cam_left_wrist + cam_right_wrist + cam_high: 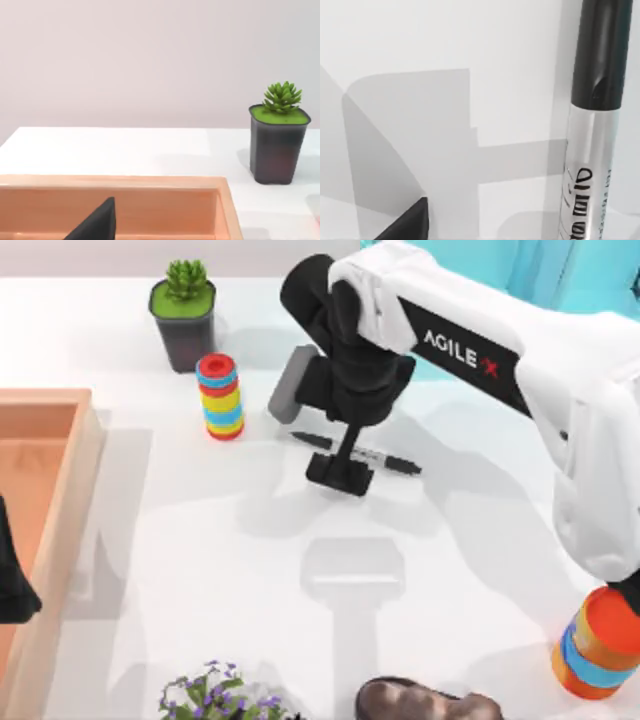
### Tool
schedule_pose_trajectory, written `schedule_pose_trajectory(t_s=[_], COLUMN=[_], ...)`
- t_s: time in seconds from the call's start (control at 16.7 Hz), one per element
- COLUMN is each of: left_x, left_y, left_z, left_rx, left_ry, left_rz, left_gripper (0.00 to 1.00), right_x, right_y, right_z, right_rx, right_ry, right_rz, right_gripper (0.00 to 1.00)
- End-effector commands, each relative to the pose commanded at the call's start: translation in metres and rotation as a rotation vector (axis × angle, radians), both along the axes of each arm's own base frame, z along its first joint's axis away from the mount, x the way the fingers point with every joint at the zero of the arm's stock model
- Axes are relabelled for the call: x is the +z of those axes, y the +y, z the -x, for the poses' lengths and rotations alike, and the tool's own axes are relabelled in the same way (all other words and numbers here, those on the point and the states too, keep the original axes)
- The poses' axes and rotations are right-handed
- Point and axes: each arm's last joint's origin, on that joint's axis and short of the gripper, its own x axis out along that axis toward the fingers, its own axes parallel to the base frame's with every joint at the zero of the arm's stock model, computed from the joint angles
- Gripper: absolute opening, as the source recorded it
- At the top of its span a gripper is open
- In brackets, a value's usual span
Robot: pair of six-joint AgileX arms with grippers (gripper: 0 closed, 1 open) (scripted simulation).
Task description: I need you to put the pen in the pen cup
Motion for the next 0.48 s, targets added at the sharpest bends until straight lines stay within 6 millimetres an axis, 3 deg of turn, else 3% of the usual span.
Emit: schedule_pose_trajectory(t_s=[0.48], left_x=[0.0], left_y=[0.0], left_z=[0.0], left_rx=[0.0], left_ry=[0.0], left_rz=[0.0], left_gripper=[1.0], right_x=[0.0], right_y=[0.0], right_z=[0.0], right_rx=[0.0], right_ry=[0.0], right_rz=[0.0], right_gripper=[0.4])
